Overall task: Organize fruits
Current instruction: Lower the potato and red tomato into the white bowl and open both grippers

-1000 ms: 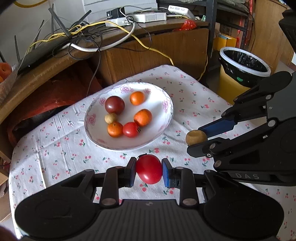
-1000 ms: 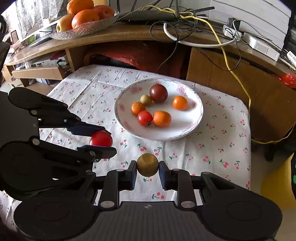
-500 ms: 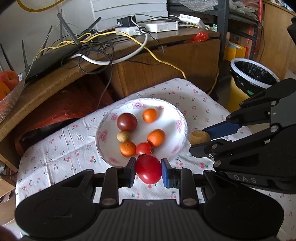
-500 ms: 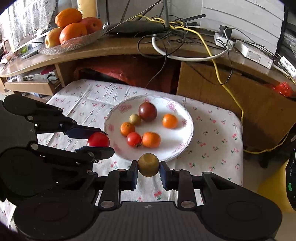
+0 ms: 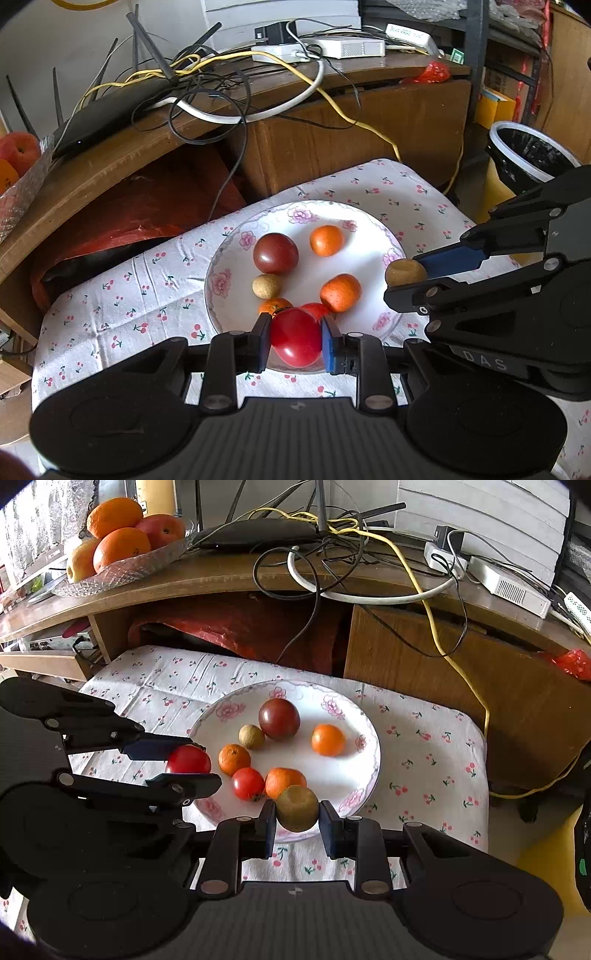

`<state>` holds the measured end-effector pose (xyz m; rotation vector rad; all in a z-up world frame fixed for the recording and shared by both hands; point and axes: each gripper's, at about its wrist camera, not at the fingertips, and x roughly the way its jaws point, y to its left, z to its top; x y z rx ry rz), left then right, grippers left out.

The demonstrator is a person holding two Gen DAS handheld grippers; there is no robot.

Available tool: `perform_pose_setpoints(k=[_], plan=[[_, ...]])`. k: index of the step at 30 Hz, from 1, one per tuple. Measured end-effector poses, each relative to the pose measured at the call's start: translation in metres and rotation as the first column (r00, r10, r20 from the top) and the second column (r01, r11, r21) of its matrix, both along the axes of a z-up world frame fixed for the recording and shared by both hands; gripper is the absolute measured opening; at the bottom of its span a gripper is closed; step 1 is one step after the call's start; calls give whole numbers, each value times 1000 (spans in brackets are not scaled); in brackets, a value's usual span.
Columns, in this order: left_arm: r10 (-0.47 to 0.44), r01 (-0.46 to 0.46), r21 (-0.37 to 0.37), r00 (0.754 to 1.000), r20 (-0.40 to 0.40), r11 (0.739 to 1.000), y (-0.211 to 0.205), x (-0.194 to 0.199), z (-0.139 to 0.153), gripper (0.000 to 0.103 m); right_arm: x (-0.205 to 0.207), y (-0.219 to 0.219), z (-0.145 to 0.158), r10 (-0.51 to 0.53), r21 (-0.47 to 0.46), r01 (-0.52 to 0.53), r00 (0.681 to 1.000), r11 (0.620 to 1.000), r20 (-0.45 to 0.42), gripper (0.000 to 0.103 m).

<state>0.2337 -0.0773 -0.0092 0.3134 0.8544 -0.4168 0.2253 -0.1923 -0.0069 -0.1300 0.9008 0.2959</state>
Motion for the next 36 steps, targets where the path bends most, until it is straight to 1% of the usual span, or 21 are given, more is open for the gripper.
perform_pose_setpoints(k=[6, 36], plan=[[4, -5, 15, 1000, 4, 1000, -2, 6, -3, 34, 7, 0, -3, -4, -11, 4, 1000, 1000, 1, 23], [35, -35, 10, 999, -8, 999, -1, 29, -17, 34, 29, -3, -14, -10, -19, 10, 1000, 1000, -6, 23]])
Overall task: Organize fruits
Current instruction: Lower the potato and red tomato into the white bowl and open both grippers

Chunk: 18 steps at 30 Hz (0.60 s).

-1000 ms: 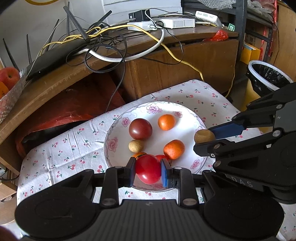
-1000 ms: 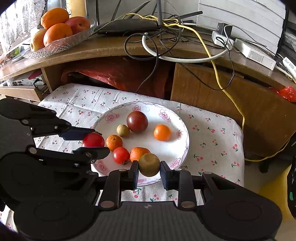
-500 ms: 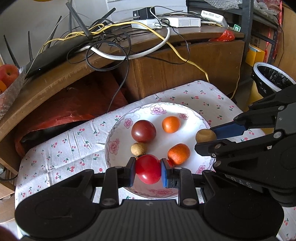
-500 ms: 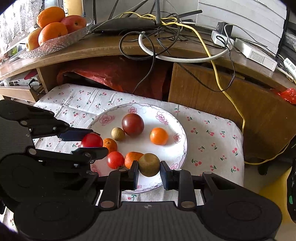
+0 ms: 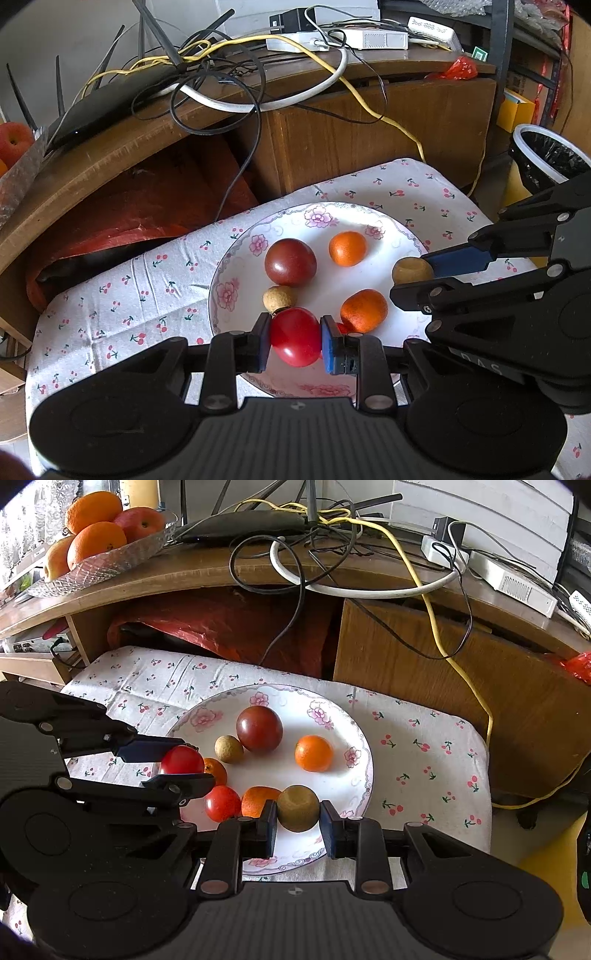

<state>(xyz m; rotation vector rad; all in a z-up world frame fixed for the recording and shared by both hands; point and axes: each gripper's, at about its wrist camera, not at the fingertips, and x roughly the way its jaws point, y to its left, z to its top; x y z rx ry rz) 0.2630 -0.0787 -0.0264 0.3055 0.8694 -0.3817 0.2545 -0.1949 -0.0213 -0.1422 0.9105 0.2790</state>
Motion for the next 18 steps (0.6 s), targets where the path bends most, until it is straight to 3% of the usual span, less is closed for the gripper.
perform_pose_setpoints(k=[18], plan=[[13, -13, 6, 1000, -17, 1000, 2, 9, -10, 34, 10, 1, -10, 11, 3, -11, 1000, 1000, -17, 24]])
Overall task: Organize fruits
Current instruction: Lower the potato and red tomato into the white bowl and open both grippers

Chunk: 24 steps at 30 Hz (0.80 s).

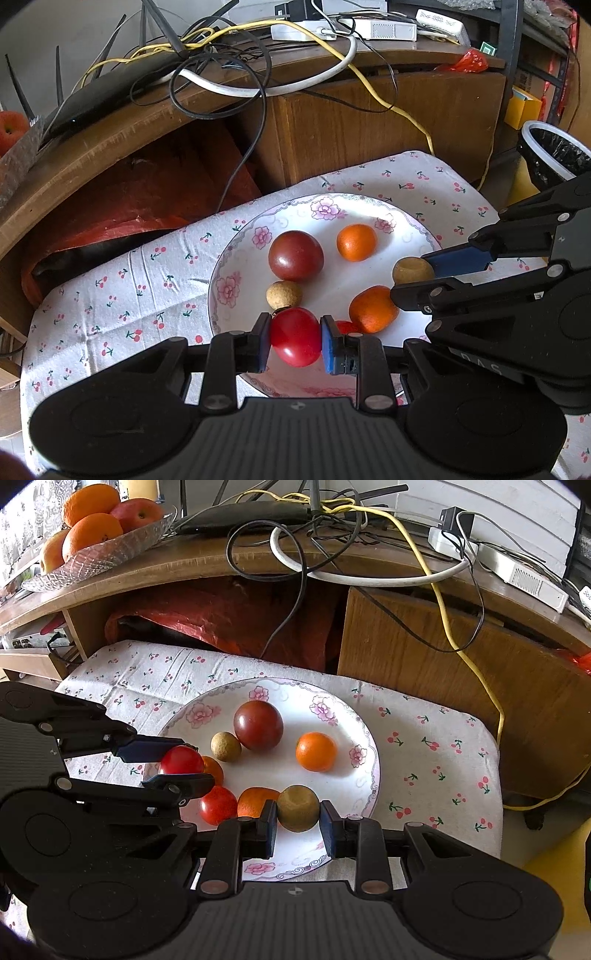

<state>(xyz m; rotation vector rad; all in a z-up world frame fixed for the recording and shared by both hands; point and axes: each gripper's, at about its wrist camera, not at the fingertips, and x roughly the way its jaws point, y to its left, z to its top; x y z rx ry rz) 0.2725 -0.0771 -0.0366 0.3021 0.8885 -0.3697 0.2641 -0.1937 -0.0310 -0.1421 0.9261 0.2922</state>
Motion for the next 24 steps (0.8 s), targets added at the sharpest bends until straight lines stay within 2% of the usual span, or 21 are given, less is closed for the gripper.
perform_pose_setpoints(k=[24], plan=[[9, -9, -1, 1000, 5, 1000, 1, 3, -1, 37, 5, 0, -1, -2, 0, 2, 1000, 1000, 18, 25]])
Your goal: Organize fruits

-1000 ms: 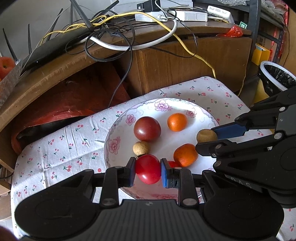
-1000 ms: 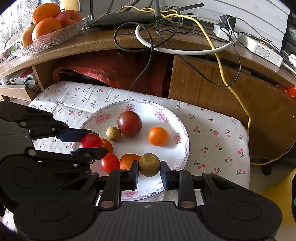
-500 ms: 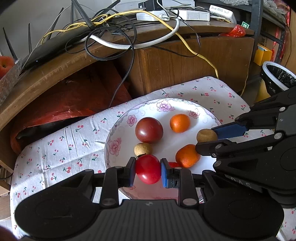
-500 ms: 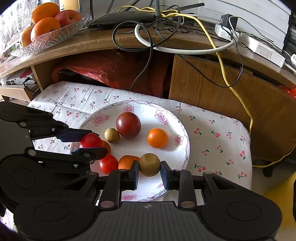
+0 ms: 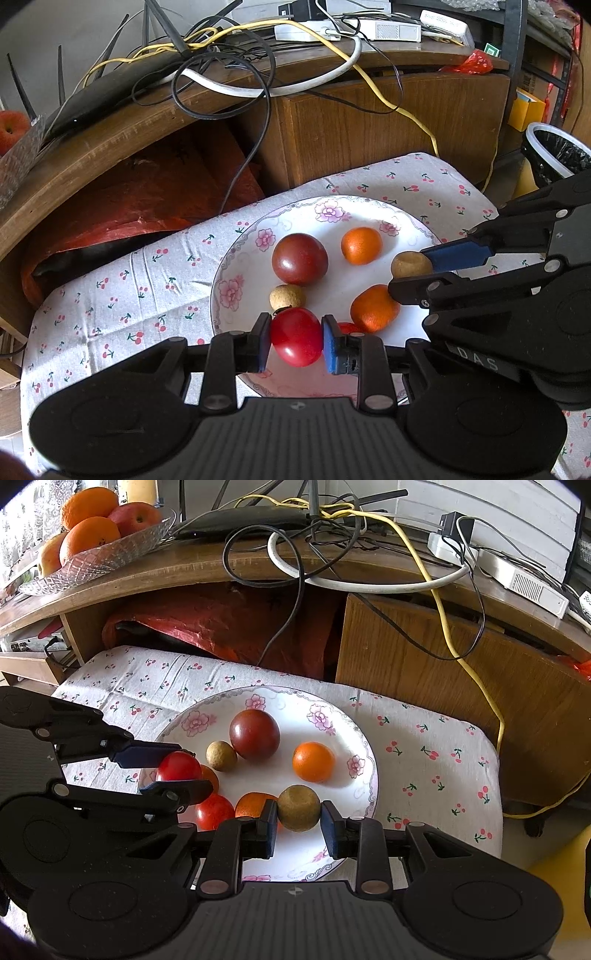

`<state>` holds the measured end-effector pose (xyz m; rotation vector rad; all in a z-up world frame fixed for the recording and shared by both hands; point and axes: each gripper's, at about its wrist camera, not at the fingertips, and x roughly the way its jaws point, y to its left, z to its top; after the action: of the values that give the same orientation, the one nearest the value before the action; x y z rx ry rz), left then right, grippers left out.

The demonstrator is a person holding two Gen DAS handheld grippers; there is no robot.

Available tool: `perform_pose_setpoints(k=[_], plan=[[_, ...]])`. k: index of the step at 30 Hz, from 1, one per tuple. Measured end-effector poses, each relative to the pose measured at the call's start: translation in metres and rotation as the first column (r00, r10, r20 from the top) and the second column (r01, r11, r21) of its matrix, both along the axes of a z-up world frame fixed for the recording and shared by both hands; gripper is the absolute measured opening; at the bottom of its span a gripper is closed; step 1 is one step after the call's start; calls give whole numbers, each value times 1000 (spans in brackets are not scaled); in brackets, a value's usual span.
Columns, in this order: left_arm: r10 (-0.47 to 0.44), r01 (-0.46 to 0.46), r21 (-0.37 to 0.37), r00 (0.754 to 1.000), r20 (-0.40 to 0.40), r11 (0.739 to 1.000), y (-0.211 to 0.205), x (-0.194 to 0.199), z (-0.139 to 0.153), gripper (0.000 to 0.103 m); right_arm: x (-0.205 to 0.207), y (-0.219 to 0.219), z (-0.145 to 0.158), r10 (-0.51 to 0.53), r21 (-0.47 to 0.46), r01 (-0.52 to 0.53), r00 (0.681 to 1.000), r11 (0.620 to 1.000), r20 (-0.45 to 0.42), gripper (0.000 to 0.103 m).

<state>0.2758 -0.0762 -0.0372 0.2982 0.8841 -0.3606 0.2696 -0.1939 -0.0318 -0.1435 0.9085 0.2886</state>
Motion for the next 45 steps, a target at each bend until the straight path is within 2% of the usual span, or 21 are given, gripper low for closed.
perform_pose_setpoints(k=[14, 29, 38, 45], plan=[[9, -9, 4, 1000, 11, 1000, 2, -2, 2, 39, 0, -1, 2, -10, -2, 10, 1000, 1000, 6, 28], [30, -29, -12, 999, 30, 999, 6, -8, 9, 47, -8, -4, 11, -31, 23, 31, 999, 999, 17, 29], [59, -56, -46, 997, 50, 997, 12, -29, 22, 61, -34, -9, 24, -67, 16, 67, 998, 998, 18, 30], [105, -102, -68, 993, 47, 992, 24, -58, 30, 77, -68, -7, 36, -85, 9, 85, 996, 996, 20, 32]])
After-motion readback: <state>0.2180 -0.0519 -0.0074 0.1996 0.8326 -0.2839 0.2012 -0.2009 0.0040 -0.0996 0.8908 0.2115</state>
